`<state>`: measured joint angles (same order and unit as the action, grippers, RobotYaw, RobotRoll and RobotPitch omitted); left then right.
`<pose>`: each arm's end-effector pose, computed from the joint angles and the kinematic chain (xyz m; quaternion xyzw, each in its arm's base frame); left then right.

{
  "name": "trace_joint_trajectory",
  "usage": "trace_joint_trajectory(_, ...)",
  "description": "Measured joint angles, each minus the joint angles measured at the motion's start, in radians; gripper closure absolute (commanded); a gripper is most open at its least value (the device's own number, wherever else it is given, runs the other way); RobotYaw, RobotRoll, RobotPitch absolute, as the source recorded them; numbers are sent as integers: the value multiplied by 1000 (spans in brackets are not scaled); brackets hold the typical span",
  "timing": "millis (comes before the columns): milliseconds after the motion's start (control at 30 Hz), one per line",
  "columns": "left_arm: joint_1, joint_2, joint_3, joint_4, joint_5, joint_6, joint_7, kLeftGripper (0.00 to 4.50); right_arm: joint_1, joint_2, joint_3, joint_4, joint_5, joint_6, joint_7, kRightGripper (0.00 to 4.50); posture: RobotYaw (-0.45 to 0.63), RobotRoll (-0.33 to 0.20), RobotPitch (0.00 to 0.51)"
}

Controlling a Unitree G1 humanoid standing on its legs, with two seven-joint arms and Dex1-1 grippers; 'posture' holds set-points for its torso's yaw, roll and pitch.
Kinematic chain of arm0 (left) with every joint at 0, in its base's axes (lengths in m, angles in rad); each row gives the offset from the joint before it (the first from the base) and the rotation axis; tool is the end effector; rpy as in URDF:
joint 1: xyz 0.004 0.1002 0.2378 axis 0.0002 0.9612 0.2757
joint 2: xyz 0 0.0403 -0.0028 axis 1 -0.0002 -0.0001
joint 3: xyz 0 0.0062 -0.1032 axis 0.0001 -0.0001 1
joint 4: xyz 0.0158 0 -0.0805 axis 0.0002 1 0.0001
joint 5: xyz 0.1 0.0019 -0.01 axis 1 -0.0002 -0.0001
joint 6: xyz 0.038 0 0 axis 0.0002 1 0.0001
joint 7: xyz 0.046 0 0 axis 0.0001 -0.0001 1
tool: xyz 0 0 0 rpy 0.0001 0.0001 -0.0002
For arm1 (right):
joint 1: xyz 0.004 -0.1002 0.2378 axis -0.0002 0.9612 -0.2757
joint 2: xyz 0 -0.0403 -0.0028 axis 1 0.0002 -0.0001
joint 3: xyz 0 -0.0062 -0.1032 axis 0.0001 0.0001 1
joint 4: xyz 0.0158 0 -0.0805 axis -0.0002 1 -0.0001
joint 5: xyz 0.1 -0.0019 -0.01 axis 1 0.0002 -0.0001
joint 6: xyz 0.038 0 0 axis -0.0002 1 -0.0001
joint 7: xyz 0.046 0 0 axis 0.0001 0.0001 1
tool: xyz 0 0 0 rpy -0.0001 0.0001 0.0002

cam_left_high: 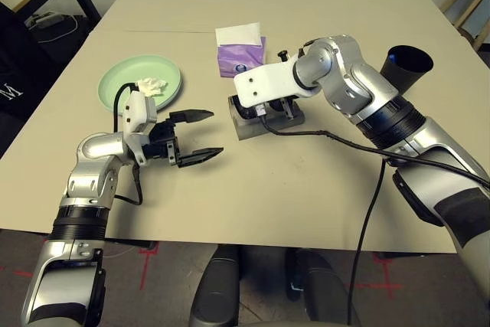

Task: Organize and tidy the items on the table.

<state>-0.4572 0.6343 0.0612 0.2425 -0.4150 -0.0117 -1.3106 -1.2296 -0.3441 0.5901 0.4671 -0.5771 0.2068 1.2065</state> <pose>0.2771 0.2673 0.1599 0.1561 -0.0568 -0.5645 0.8086 0.3363 -0.0642 0.2661 -0.6568 0.0968 0.4680 0.5833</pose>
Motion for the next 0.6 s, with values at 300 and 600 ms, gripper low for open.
trace_joint_trajectory(300,2,0,0,-30,0,6,10,0,-26,41,26,95,-34,-10,-48,4195,316,0,156)
trace_joint_trajectory(600,11,0,0,-34,0,14,20,0,-51,53,28,134,-54,-22,-66,4195,327,0,155)
